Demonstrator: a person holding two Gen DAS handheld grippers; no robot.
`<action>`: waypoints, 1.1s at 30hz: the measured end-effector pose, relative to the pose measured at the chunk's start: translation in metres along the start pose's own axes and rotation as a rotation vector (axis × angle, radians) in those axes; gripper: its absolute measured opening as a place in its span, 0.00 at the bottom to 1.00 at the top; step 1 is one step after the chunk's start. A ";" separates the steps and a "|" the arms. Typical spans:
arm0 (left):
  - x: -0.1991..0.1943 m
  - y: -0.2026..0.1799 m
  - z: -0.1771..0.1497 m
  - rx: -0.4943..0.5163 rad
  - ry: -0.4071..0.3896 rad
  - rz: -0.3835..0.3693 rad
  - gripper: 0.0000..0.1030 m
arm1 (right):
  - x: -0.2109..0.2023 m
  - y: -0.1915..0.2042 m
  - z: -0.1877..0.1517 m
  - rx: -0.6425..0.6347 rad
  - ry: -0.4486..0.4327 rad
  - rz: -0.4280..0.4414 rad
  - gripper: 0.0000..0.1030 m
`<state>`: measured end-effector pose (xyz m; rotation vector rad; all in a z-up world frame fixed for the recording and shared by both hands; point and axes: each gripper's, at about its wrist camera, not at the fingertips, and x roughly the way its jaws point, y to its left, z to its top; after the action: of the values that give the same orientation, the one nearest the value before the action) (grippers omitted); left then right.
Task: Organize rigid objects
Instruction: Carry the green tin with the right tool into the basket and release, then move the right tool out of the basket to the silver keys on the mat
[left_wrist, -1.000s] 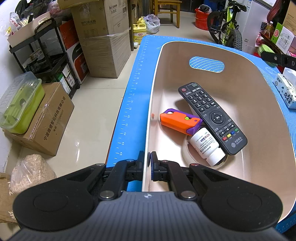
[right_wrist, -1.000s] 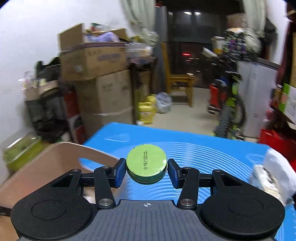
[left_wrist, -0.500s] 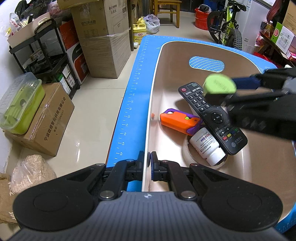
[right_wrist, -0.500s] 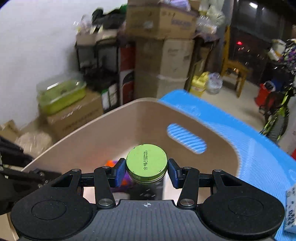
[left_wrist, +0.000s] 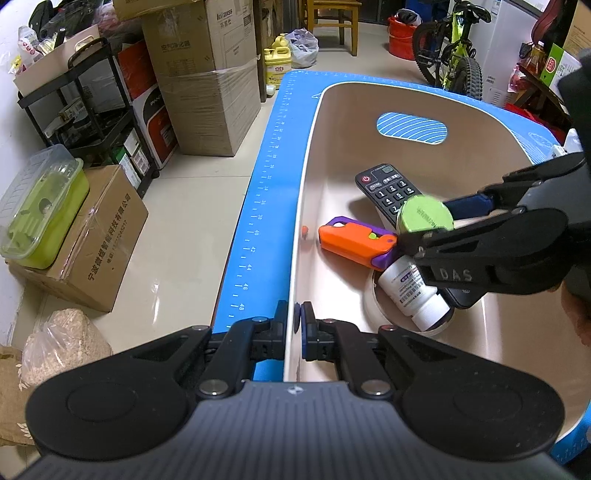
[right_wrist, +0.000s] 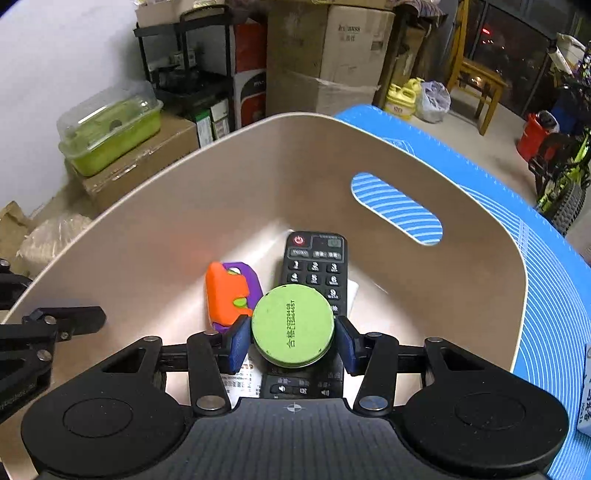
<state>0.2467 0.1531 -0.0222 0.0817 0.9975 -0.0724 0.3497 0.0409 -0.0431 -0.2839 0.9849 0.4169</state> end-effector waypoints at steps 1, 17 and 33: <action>0.000 0.000 0.000 0.001 -0.002 -0.001 0.07 | 0.002 0.000 0.000 -0.004 0.008 -0.002 0.52; 0.002 -0.001 0.001 -0.002 0.005 0.006 0.08 | -0.045 -0.022 -0.007 0.014 -0.154 0.041 0.72; 0.001 -0.003 0.000 0.002 0.006 0.022 0.08 | -0.110 -0.109 -0.035 0.156 -0.385 -0.061 0.72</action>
<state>0.2469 0.1501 -0.0231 0.0947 1.0028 -0.0535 0.3211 -0.0933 0.0369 -0.0866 0.6248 0.3213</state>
